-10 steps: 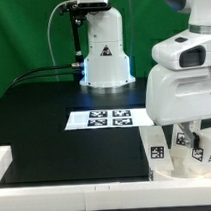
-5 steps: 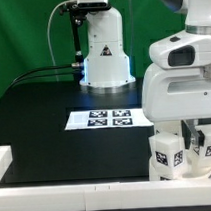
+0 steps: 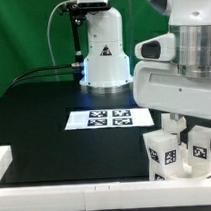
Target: Assemble stool
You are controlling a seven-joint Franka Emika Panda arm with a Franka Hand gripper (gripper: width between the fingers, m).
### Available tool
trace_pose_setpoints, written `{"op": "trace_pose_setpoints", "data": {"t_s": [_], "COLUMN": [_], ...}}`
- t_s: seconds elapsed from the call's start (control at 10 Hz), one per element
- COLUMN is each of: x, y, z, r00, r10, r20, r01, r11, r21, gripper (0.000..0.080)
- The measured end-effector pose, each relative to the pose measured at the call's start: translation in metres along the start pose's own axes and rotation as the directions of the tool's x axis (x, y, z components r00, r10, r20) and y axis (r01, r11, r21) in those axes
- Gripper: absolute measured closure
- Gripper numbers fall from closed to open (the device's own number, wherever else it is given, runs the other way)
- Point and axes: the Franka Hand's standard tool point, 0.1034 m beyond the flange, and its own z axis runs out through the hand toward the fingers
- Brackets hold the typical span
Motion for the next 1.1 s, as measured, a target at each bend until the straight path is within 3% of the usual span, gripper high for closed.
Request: {"op": "trace_pose_setpoints", "data": {"t_s": [0.1,0.3,0.4,0.5,0.6,0.7,1.0,1.1], "x": [0.001,0.001,0.000,0.001,0.001,0.000,0.000,-0.005], "y": [0.001,0.009,0.015,0.020,0.023,0.023,0.027,0.028], "z": [0.000,0.000,0.000,0.001,0.001,0.001,0.001,0.001], "r00": [0.999,0.932,0.822,0.713,0.642,0.617,0.437,0.300], "r10": [0.041,0.362,0.569,0.701,0.767,0.787,0.899,0.954], "r20": [0.000,-0.010,-0.025,-0.022,-0.006,-0.007,-0.010,-0.006], "r01": [-0.041,-0.362,-0.570,-0.701,-0.767,-0.787,-0.899,-0.954], "r11": [0.999,0.932,0.822,0.713,0.642,0.617,0.437,0.300], "r21": [-0.001,-0.017,-0.012,0.012,0.022,0.017,0.009,0.019], "gripper": [0.0456,0.0456,0.0456,0.0456,0.0456,0.0456,0.0456,0.0456]}}
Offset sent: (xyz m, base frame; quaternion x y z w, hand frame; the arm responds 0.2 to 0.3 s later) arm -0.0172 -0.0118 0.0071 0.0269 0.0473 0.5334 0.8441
